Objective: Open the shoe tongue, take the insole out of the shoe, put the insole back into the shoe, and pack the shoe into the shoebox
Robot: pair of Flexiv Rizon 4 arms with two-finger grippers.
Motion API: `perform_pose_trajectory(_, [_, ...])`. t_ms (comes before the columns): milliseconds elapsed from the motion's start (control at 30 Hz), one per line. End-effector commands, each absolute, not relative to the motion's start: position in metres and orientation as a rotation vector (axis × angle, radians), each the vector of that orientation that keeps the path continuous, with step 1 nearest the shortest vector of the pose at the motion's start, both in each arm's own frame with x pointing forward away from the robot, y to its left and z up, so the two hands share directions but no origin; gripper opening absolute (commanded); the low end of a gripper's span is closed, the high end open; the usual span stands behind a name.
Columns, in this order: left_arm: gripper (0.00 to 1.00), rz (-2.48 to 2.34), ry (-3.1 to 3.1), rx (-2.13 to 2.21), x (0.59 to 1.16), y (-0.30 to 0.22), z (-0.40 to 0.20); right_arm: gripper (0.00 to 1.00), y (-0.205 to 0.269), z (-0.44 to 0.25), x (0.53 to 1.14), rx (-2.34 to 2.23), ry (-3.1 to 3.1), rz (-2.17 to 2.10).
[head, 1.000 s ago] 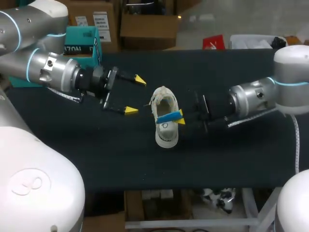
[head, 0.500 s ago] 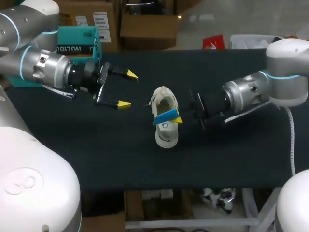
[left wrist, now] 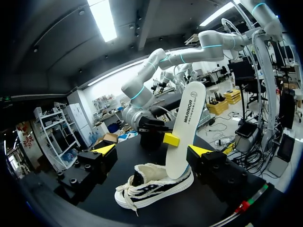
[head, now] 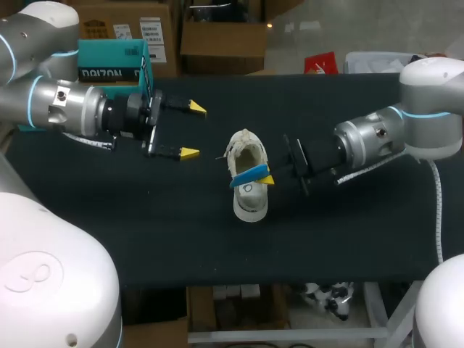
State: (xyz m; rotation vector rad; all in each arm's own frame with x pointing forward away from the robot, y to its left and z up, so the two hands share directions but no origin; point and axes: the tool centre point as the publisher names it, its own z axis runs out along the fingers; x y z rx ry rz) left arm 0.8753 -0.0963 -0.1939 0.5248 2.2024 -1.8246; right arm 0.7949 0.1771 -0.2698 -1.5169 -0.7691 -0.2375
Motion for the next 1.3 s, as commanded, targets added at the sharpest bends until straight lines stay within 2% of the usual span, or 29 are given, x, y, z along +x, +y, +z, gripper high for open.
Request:
perform_pose_trajectory(33, [1.0,-1.779,2.015,0.24,0.869,-0.09,-0.188,0.0,0.178,-0.272,0.8,-1.5,-0.782,-0.223])
perform_pose_trajectory(833, [1.0,-1.496,1.943,-0.13,0.887,-0.1,-0.177,0.0,0.175,-0.275,0.799,-1.462,-0.815,-0.196])
perform_pose_trajectory(1300, [1.0,-1.347,2.14,-0.296,0.905,-0.106,-0.168,0.0,0.173,-0.279,0.803,-1.433,-0.823,-0.198])
